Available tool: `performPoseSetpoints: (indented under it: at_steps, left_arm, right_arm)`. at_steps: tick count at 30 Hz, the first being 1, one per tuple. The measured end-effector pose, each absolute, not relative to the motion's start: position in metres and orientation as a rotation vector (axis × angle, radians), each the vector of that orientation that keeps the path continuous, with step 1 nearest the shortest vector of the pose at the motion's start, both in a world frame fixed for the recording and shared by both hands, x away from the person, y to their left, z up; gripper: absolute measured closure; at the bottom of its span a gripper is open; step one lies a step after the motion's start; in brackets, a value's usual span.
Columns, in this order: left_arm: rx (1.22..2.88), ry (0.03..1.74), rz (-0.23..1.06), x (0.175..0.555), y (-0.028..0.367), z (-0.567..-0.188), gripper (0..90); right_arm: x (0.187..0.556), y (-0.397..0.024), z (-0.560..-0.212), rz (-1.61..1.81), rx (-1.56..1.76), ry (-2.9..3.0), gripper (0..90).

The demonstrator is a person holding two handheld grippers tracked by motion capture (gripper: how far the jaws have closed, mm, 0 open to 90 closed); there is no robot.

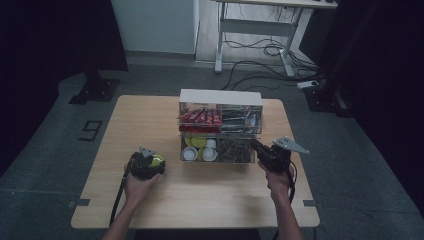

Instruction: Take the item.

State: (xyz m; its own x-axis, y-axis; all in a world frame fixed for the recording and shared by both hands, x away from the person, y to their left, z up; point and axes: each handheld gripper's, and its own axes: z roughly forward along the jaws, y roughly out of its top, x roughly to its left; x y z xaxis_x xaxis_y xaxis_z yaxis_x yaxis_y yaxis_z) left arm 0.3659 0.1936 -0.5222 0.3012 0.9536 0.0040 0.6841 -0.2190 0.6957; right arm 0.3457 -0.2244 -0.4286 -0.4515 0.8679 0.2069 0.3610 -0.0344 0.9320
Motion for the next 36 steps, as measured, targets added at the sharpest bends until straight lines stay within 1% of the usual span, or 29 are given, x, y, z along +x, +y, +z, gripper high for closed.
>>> performPoseSetpoints:
  at_steps: [7,10,13,22,26,29,34,36]
  left_arm:
    - [1.988,1.46,0.573,0.367,0.196,-0.522,37.1]
    - [1.985,1.46,0.573,0.367,0.197,-0.522,32.7]
    - [1.956,1.443,0.567,0.364,0.198,-0.518,30.5]
    - [1.916,1.414,0.582,0.354,0.2,-0.508,29.6]
    - [1.913,1.393,0.581,0.347,0.203,-0.502,29.7]
    - [1.92,1.36,0.587,0.334,0.203,-0.499,29.6]
    - [1.916,1.349,0.579,0.317,0.208,-0.504,29.7]
    - [1.914,1.354,0.566,0.311,0.212,-0.508,29.8]
  right_arm:
    - [0.345,-0.223,-0.429,1.491,1.29,1.799,86.4]
    - [0.345,-0.223,-0.429,1.492,1.289,1.801,86.4]
    - [0.345,-0.223,-0.429,1.495,1.291,1.801,86.4]
    - [0.345,-0.223,-0.429,1.494,1.29,1.803,86.4]
    - [0.345,-0.224,-0.428,1.494,1.29,1.803,86.5]
    - [0.345,-0.224,-0.429,1.493,1.29,1.806,86.4]
    - [0.346,-0.224,-0.431,1.429,1.311,1.817,84.8]
    - [0.347,-0.226,-0.436,1.452,1.331,1.808,84.9]
